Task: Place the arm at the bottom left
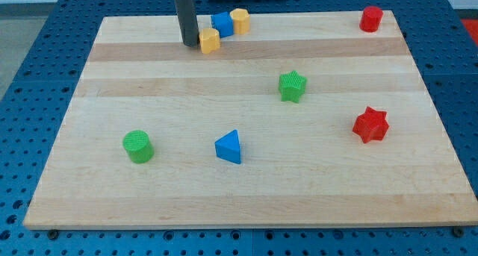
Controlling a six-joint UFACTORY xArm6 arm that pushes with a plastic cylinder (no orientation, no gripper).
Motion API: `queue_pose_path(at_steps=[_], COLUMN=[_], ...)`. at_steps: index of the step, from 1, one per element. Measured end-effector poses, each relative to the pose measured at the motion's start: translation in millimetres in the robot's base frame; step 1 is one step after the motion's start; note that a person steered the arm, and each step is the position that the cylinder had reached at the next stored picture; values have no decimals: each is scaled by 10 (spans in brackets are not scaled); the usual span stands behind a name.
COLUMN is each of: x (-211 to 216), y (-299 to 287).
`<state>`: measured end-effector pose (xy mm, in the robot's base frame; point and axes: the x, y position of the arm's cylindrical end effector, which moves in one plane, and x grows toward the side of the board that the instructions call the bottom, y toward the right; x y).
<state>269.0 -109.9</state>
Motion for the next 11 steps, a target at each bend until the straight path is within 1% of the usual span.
queue_pose_path(at_steps=[2, 3, 4, 5, 7, 8, 9, 10, 11], x=[-151, 127, 651, 974, 1397, 1756, 2297, 2994, 3319], y=[0, -52, -295, -679, -1674, -1901, -1905, -1853, -1698])
